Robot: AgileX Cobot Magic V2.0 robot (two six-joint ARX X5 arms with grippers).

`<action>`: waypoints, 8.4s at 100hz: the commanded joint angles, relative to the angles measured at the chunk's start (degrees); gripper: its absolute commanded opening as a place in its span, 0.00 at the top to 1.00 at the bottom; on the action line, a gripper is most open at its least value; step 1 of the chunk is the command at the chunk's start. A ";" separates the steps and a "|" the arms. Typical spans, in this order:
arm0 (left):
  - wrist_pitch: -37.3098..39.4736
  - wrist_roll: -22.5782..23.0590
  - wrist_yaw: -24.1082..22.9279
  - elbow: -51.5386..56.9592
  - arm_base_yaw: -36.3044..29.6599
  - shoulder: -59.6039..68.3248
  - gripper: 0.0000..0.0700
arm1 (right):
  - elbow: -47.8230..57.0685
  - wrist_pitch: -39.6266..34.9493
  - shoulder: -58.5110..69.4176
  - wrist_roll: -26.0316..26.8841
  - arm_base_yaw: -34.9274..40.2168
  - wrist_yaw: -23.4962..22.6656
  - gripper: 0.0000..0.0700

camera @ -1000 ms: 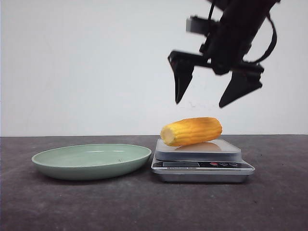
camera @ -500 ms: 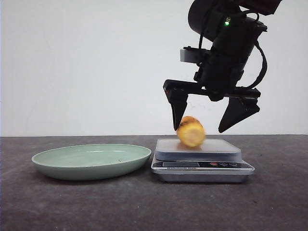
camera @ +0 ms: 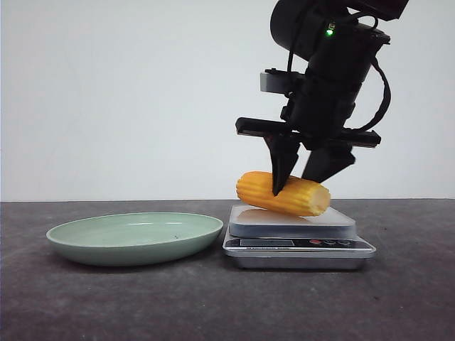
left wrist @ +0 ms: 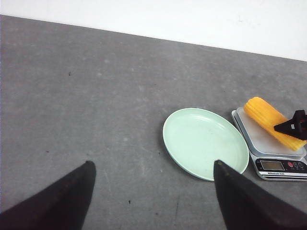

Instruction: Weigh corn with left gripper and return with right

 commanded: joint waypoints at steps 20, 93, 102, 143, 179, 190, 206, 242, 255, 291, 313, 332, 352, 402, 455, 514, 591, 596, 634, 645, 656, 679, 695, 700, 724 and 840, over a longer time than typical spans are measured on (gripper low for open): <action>0.50 0.81 -0.04 0.52 -0.48 -0.07 0.32 | 1.55 -2.51 -2.16 -1.53 1.27 -0.22 1.00; 2.32 0.96 -0.26 0.52 -0.48 -0.07 0.32 | 5.62 10.56 -2.93 2.10 16.74 -3.17 1.00; 2.29 0.92 -0.26 0.52 -0.48 -0.07 0.32 | 5.68 12.22 -0.42 2.47 16.98 -3.08 1.00; 2.14 0.72 -0.22 0.52 -0.48 -0.07 0.32 | 11.43 11.61 12.11 2.62 16.17 -3.78 1.00; 0.79 0.07 -0.15 0.52 -0.48 -0.07 0.32 | 12.02 11.58 14.34 1.99 16.20 -4.55 0.47; 1.38 0.07 -0.15 0.52 -0.48 -0.07 0.32 | 12.02 11.65 14.34 1.99 16.17 -4.57 0.44; 1.31 0.07 -0.15 0.52 -0.48 -0.07 0.32 | 12.04 11.72 14.34 1.60 16.13 -4.33 0.44; 1.33 0.13 -0.26 0.52 -0.48 -0.07 0.32 | 13.11 5.29 6.25 -1.25 8.09 -5.11 0.44; 1.33 0.13 -0.26 0.52 -0.48 -0.07 0.32 | 13.11 -0.28 0.13 -4.00 0.37 -6.45 0.44; 1.27 0.59 -0.28 0.52 -0.48 -0.07 0.32 | 13.09 -20.33 -21.33 -14.32 -23.56 -10.91 0.44; 1.16 0.79 -0.28 0.52 -0.48 -0.07 0.32 | 12.50 -28.65 -36.74 -16.11 -32.02 -12.15 0.44; 1.27 1.40 -0.52 0.52 -0.48 -0.07 0.32 | 12.50 -37.16 -49.59 -15.78 -32.44 -12.22 0.44; 1.53 2.58 -0.79 0.52 -0.48 -0.07 0.32 | 12.44 -46.64 -62.38 -14.60 -32.09 -11.98 0.44; 3.10 3.87 -1.42 -0.20 -0.48 -0.07 0.33 | 10.60 -56.92 -79.32 -12.81 -31.98 -12.48 0.44; 6.03 5.18 -1.38 -1.11 -0.48 -0.07 0.99 | 9.51 -56.76 -79.54 -11.82 -32.24 -11.78 0.99; 5.29 5.18 -1.38 -1.11 -0.48 -0.07 0.98 | 9.57 -57.68 -79.54 -11.56 -32.24 -11.98 0.99; 32.72 11.32 13.79 -19.10 33.66 -4.26 0.98 | 9.57 -57.66 -79.54 -11.54 -32.24 -12.00 0.99; 37.90 13.18 17.29 -23.21 36.15 -5.27 0.98 | 9.57 -57.66 -79.54 -11.56 -32.24 -12.00 0.99; 55.65 14.73 25.75 -49.42 43.01 -13.18 0.98 | 9.57 -57.66 -79.54 -11.56 -32.22 -12.04 0.99; 56.59 15.43 25.77 -51.98 43.87 -13.18 0.98 | 9.57 -57.64 -79.54 -11.54 -32.22 -12.09 0.99; 56.72 16.06 25.77 -53.13 44.87 -13.18 0.98 | 9.57 -57.64 -79.54 -11.54 -32.24 -12.09 0.99; 56.72 17.07 27.17 -55.93 45.81 -13.18 0.98 | 9.57 -57.61 -79.54 -11.54 -32.22 -12.11 0.99; 56.74 17.33 29.46 -56.92 45.81 -13.18 0.98 | 9.57 -57.48 -79.54 -11.56 -32.24 -12.11 0.99; 56.74 17.57 29.86 -56.92 45.81 -13.18 0.98 | 9.57 -57.46 -79.54 -11.56 -32.22 -12.11 0.99; 56.72 18.38 30.01 -56.92 45.81 -13.18 0.98 | 9.57 -57.37 -79.54 -11.56 -32.24 -12.11 0.99; 56.70 18.38 29.99 -56.89 45.81 -13.18 0.98 | 9.22 -52.48 -79.60 -14.43 -32.26 -12.13 0.99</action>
